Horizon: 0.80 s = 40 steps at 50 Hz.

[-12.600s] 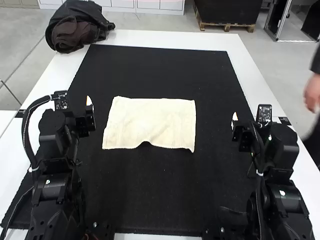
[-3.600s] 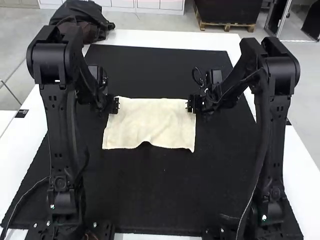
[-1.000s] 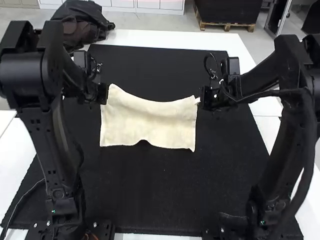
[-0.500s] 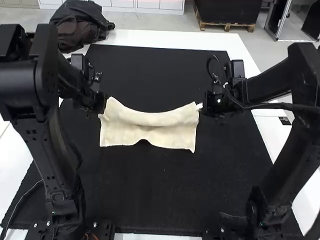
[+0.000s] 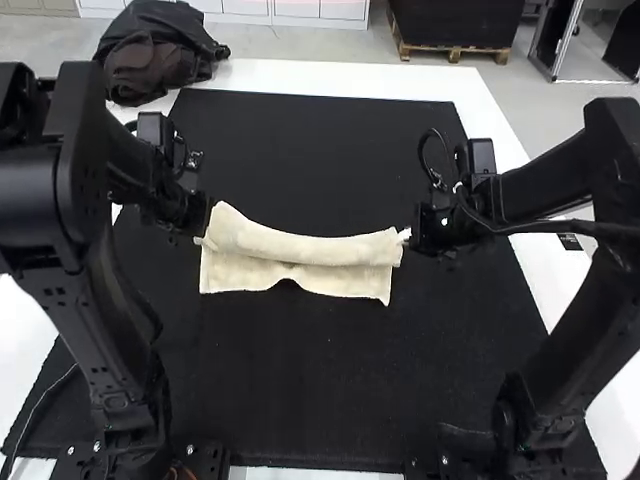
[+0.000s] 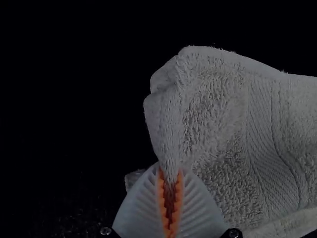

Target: Fold the towel.

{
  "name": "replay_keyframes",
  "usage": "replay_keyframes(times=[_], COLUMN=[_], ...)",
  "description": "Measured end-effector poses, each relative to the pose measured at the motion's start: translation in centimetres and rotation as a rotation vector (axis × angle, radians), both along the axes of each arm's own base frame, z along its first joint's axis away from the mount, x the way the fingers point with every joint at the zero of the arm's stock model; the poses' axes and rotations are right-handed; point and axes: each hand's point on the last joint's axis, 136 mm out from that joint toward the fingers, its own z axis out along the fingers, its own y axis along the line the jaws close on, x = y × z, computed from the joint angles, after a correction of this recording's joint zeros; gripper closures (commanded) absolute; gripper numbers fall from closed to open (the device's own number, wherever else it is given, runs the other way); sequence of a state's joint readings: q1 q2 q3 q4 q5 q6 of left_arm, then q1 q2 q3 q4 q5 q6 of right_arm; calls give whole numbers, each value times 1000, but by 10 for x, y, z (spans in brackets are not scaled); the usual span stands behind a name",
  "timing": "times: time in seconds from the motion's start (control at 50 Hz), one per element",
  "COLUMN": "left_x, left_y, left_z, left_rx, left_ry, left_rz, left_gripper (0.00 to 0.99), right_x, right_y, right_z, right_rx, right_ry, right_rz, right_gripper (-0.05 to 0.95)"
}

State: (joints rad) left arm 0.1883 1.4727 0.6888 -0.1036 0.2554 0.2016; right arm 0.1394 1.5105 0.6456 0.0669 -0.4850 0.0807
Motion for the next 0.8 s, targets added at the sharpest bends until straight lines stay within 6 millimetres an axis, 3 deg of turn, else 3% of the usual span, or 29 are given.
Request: replay_keyframes(times=[0.32, 0.72, 0.8], left_x=[-26, -42, -44], left_y=[8, 4, 4], left_z=[-10, -31, -34], left_rx=[-6, -1, 1], left_ry=[23, 5, 2], left_rz=[21, 19, 20], left_gripper=[974, 970, 933], right_x=[-13, -32, -31], right_y=[-2, -4, -5], right_z=[-10, -30, -32], right_rx=[6, -3, -5], right_ry=[38, 67, 56], right_rz=[20, 25, 22], right_gripper=[928, 926, 918])
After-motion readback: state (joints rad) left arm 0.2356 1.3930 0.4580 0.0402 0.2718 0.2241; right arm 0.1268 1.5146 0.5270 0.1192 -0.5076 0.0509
